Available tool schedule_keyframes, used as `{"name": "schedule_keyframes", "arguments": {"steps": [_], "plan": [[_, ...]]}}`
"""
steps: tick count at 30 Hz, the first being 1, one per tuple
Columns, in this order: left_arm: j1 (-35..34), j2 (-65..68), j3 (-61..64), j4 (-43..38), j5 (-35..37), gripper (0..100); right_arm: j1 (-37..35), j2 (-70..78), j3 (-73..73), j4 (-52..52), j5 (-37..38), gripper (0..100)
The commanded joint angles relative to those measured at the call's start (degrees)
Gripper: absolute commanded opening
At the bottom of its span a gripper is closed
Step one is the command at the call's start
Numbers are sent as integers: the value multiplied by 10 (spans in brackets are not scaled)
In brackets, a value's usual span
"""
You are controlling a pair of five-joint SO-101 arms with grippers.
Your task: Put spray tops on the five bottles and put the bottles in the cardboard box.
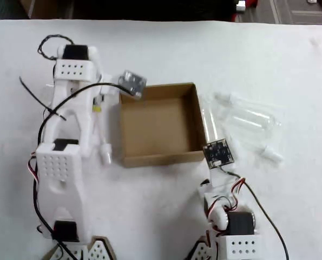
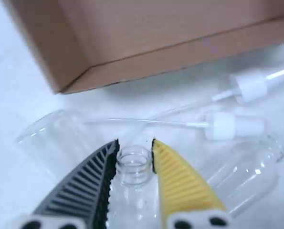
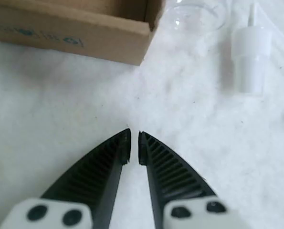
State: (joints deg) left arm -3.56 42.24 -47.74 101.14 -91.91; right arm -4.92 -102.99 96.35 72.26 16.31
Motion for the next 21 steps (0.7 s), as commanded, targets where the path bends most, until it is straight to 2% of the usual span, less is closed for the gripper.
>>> {"name": "schedule_keyframes", "arguments": {"steps": [1,8,10,13,17,21], "plan": [[46,-10,-113,11,207,20,2,-1,5,4,3,16],[104,-10,-345,11,570,20,5,-1,5,4,3,16],[117,-10,-416,11,650,20,5,-1,5,4,3,16],[128,-12,-486,11,696,20,5,-1,5,4,3,16],[134,-44,-473,11,701,20,5,-1,5,4,3,16],[147,-95,-480,12,772,20,5,-1,5,4,3,16]]}}
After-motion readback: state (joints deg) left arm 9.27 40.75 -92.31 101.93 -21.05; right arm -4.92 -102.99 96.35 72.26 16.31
